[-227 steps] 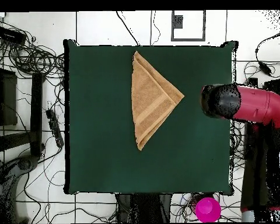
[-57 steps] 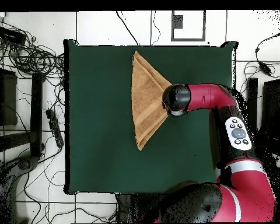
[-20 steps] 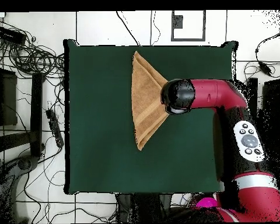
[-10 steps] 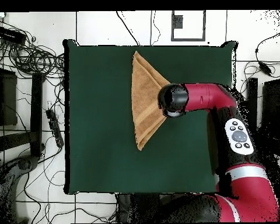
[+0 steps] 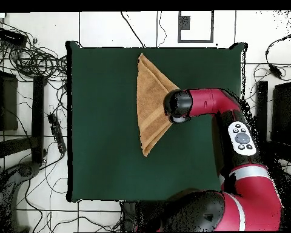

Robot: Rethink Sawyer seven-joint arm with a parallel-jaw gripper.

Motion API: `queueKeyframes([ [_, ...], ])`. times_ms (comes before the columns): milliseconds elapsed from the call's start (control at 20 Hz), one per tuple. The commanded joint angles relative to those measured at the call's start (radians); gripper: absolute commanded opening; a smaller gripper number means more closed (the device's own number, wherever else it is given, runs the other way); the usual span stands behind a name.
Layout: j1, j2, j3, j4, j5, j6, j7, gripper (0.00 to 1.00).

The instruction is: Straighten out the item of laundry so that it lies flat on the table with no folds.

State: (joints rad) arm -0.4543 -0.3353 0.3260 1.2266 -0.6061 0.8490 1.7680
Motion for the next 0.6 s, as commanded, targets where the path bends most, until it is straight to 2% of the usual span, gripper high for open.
queueKeyframes([
  [50,0.038,0.051,0.072,-0.004,-0.042,0.041,-0.231,1.0],
  [600,0.038,0.051,0.068,-0.001,-0.047,0.053,-0.243,1.0],
])
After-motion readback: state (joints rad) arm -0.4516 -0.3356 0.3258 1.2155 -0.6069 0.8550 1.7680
